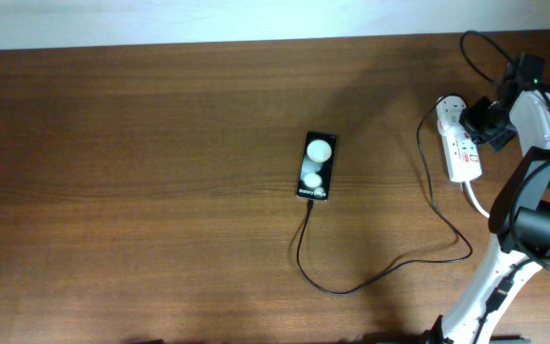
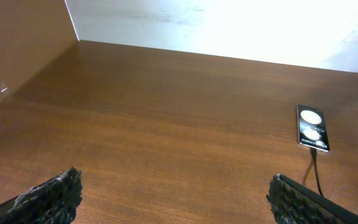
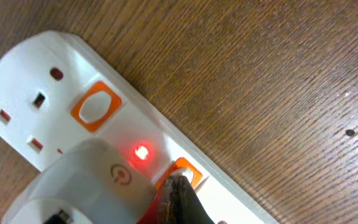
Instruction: Plug charger to phone and switch on socket
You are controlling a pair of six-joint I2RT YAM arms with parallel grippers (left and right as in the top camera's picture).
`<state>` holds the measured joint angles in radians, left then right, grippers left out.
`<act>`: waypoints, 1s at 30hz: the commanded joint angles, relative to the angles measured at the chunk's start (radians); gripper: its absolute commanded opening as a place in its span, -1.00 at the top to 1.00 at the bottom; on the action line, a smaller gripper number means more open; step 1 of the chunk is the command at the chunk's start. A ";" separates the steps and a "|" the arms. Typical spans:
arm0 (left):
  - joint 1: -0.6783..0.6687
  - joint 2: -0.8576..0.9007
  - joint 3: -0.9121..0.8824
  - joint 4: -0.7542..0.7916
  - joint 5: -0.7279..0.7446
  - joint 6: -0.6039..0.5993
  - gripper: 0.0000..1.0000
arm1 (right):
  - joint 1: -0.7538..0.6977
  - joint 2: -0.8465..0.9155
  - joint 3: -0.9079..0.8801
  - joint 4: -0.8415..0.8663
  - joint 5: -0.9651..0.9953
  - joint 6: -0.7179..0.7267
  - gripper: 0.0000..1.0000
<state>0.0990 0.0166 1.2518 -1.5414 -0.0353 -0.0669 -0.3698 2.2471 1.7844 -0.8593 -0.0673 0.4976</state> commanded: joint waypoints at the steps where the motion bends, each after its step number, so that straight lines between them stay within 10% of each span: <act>1: 0.004 -0.010 -0.001 0.002 -0.014 0.008 -0.99 | 0.036 0.060 -0.019 -0.078 0.040 -0.053 0.92; 15: 0.004 -0.010 -0.001 0.002 -0.014 0.008 -0.98 | -0.096 -0.071 -0.019 -0.381 0.049 -0.056 0.92; 30: 0.004 -0.010 -0.001 0.002 -0.014 0.008 -0.98 | -0.093 -0.984 -0.019 -0.732 -0.203 -0.148 0.92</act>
<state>0.0990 0.0162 1.2518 -1.5410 -0.0353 -0.0669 -0.4694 1.3556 1.7615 -1.5501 -0.2420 0.3790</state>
